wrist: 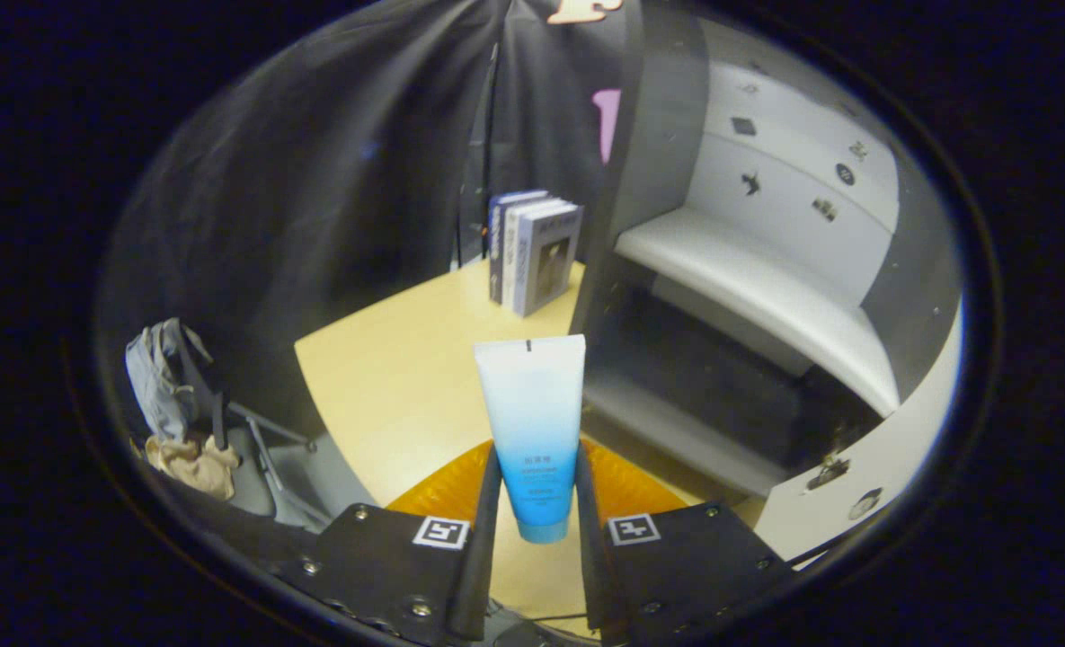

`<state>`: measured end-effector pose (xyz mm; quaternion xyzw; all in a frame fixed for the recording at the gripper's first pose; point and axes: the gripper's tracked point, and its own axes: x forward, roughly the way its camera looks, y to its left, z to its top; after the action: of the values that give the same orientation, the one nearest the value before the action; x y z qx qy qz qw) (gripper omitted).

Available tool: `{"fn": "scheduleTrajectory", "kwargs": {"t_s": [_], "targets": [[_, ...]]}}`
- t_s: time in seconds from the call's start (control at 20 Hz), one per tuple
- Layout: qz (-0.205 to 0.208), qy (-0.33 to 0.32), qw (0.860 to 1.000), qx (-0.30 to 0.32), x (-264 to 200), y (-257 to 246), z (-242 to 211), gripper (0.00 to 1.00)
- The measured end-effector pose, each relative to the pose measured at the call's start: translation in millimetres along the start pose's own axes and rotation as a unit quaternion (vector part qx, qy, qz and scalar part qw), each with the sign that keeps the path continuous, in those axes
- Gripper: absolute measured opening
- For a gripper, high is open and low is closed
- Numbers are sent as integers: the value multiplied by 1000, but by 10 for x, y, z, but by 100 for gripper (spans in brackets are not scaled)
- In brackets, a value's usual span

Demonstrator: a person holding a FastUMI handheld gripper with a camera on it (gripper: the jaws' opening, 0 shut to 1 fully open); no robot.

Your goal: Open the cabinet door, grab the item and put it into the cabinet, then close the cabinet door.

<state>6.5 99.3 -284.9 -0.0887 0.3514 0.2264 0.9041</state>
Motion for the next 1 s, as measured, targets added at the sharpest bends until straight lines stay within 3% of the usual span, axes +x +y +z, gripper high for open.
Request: {"fn": "scheduleTrajectory", "kwargs": {"t_s": [0.25,0.6,1.0], "targets": [[-80,-107,989,61,-283,-783,904,42],[-157,-204,952,167,-122,-1724,1363,42],[-162,-246,936,194,320,-1918,1485,42]]}}
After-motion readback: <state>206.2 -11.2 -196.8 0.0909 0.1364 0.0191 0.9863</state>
